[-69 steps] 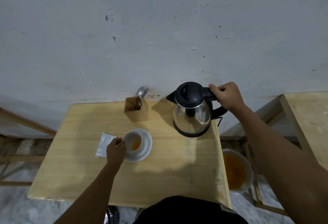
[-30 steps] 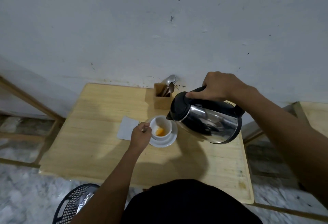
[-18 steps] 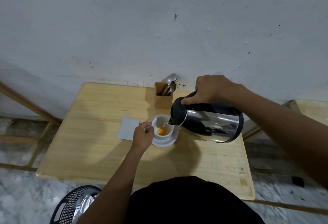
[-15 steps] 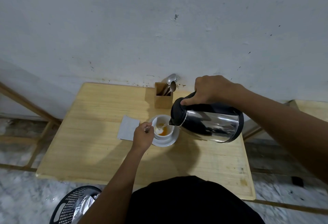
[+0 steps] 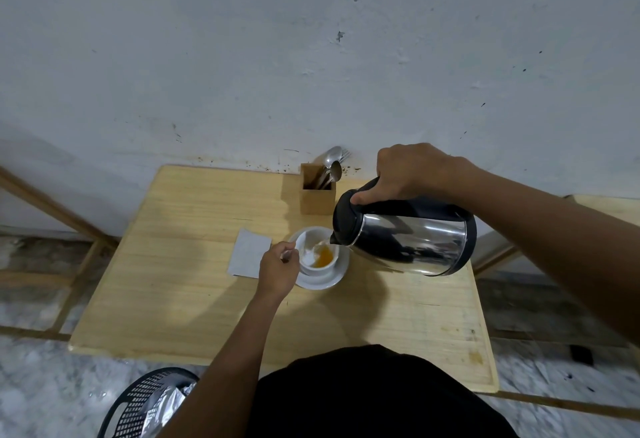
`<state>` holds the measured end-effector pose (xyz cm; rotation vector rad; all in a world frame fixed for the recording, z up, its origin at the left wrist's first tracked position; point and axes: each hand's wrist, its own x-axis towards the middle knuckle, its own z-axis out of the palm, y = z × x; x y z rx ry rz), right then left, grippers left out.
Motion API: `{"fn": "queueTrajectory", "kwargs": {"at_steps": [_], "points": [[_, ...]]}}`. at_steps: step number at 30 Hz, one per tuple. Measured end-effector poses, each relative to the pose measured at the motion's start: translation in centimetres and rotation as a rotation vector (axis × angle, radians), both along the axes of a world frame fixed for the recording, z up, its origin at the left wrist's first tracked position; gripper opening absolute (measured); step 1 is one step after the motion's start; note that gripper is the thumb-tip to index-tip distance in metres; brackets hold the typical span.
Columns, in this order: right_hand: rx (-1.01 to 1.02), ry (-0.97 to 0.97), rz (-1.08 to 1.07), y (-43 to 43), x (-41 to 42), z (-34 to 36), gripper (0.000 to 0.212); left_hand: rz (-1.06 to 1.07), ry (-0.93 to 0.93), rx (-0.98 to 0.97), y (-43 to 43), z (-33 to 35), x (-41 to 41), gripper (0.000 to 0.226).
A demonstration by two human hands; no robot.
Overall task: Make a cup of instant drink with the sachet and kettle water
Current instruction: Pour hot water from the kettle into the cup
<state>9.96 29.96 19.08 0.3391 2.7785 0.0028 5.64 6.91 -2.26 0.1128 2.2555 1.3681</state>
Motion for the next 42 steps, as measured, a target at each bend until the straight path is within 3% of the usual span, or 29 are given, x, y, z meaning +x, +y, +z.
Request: {"fn": "queueTrajectory", "kwargs": {"at_steps": [42], "points": [[-0.011, -0.058, -0.037, 0.3, 0.0, 1.0, 0.067, 0.028, 0.034, -0.005, 0.2, 0.5, 0.5, 0.025]]}}
